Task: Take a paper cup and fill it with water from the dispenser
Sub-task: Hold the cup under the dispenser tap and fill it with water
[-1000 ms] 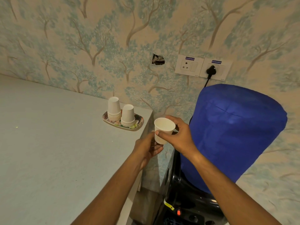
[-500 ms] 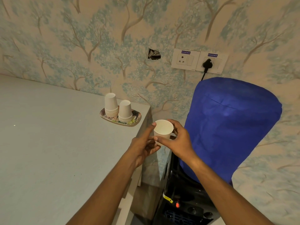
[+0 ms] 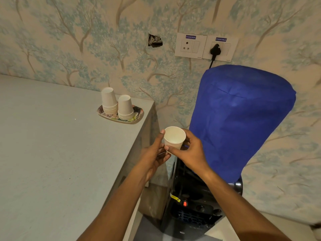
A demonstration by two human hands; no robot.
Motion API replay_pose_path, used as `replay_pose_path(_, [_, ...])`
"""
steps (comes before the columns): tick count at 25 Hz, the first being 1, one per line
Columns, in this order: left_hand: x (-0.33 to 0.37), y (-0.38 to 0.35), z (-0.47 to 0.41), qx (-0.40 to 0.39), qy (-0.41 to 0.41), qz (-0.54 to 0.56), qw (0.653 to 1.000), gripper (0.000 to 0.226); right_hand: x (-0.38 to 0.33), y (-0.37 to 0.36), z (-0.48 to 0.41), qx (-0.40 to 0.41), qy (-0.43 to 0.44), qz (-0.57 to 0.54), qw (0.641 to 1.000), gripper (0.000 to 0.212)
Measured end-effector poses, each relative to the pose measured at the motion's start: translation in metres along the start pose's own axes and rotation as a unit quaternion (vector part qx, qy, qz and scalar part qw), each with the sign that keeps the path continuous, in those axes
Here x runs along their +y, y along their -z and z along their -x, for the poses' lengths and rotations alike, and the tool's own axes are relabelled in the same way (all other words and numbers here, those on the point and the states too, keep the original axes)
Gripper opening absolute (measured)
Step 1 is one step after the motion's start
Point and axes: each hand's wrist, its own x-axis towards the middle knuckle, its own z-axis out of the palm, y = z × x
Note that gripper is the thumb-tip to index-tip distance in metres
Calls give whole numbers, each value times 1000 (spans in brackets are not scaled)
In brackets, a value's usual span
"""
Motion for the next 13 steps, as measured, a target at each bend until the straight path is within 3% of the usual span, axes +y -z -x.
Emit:
replay_pose_path(5, [-35, -8, 0, -28, 17, -21, 999, 70, 22, 19, 29, 9, -33, -3, 999, 67])
replay_pose_path(13, [-93, -19, 11, -45, 57, -31, 997, 69, 55, 54, 95, 46, -74, -16, 996, 65])
